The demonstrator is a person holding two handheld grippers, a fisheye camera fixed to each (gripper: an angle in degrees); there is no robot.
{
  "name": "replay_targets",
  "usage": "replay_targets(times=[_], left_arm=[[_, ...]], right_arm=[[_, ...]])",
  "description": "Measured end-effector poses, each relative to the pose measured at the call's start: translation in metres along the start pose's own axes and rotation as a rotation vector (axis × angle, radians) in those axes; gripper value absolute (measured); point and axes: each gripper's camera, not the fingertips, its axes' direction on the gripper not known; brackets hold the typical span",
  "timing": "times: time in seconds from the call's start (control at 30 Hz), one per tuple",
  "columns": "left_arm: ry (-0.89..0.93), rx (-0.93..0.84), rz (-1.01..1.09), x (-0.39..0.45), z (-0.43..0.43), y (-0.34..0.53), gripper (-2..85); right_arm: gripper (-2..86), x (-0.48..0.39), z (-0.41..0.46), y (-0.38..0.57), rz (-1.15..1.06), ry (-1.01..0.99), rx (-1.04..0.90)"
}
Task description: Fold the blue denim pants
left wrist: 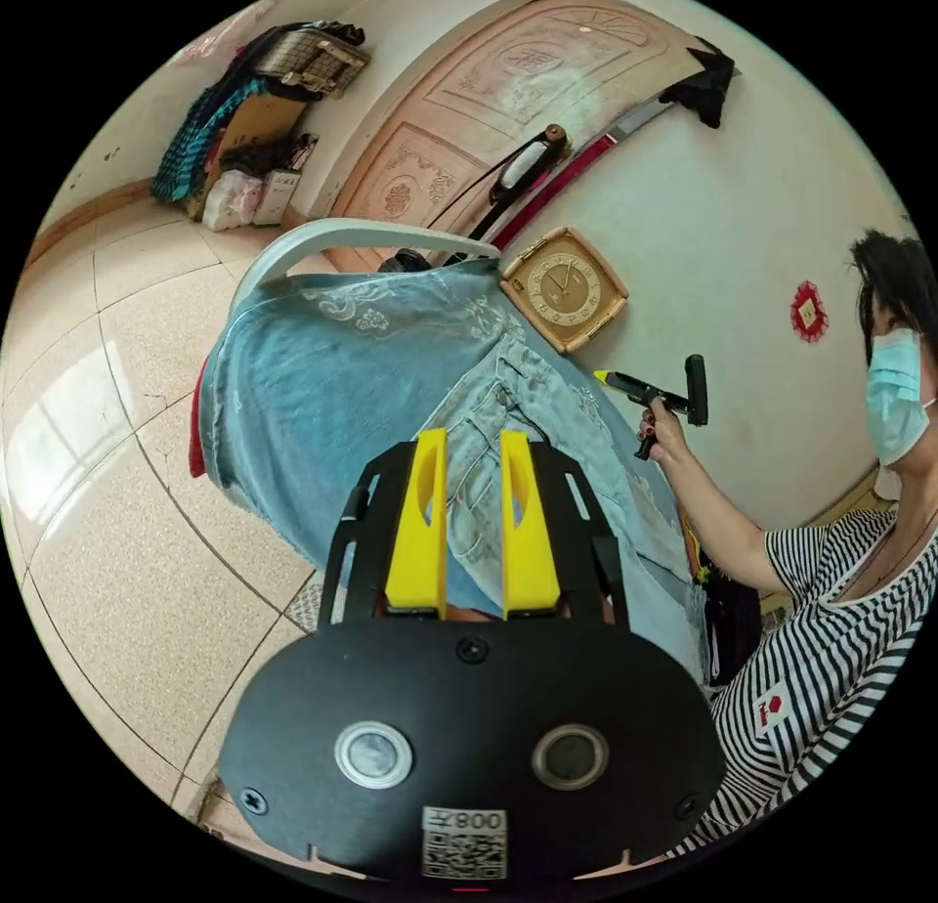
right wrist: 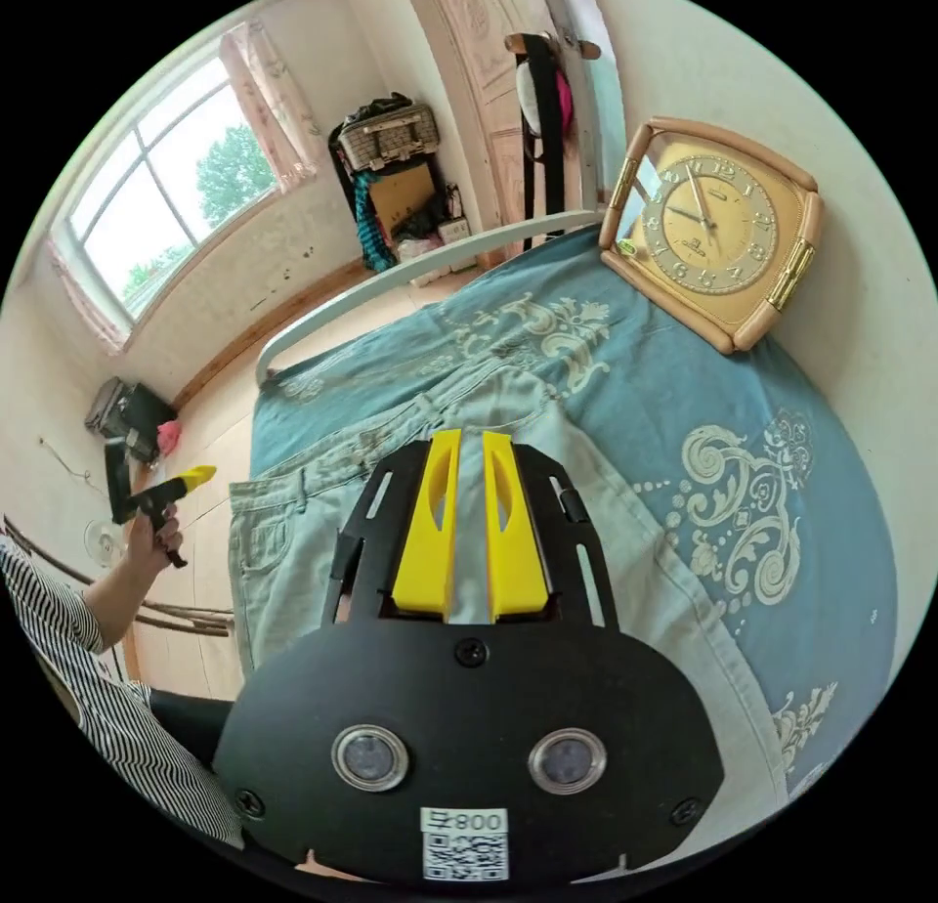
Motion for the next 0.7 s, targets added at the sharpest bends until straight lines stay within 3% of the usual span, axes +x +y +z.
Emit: replay_targets(times=[0.2,0.33,0.47,0.7], left_arm=[[0.083,-0.160,0.198,0.064,0.073,-0.083,8.2],[-0.046,-0.282,0.298,0.097,0.120,-0.118,6.6],[-0.133,-0.388,0.292,0.111,0.149,-0.139,3.2],[-0.199,-0.403,0.339,0.151,0.144,-0.185,0.4]], right_arm=[[7.3,-0.086,0.063,0.035,-0.205,0.009,-0.123],[6.7,-0.099,0.110,0.039,-0.267,0.117,-0.221],[3.4,-0.095,0.122,0.054,-0.277,0.143,-0.196],[0.5,-0.063,0.091,0.069,-0.145,-0.129,-0.050]])
